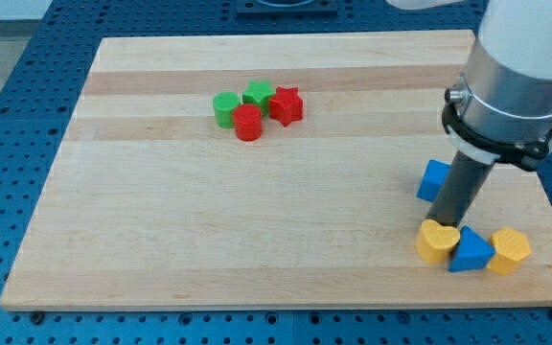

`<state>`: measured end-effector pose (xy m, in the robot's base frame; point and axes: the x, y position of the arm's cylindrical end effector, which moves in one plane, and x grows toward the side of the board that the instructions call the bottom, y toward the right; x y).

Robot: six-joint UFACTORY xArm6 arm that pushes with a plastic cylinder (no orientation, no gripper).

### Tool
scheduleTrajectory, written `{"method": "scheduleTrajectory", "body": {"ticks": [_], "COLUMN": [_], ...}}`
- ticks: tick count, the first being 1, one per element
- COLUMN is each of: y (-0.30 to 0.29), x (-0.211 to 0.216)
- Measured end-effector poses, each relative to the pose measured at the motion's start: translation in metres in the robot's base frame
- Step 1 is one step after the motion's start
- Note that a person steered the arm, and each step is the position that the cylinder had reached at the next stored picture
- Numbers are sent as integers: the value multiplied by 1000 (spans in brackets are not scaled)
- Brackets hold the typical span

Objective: Move the arm to the left of the green circle

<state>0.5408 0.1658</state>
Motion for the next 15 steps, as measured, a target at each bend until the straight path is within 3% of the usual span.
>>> {"method": "scheduleTrajectory", "body": {"ticks": [2,3,5,6,11,12,13,14,15], "y": [-20,-64,-51,-19,-1,-29,-102,-211,-302], "x": [-1,-4,-74,-101,-29,-47,-46,-28,-54]}}
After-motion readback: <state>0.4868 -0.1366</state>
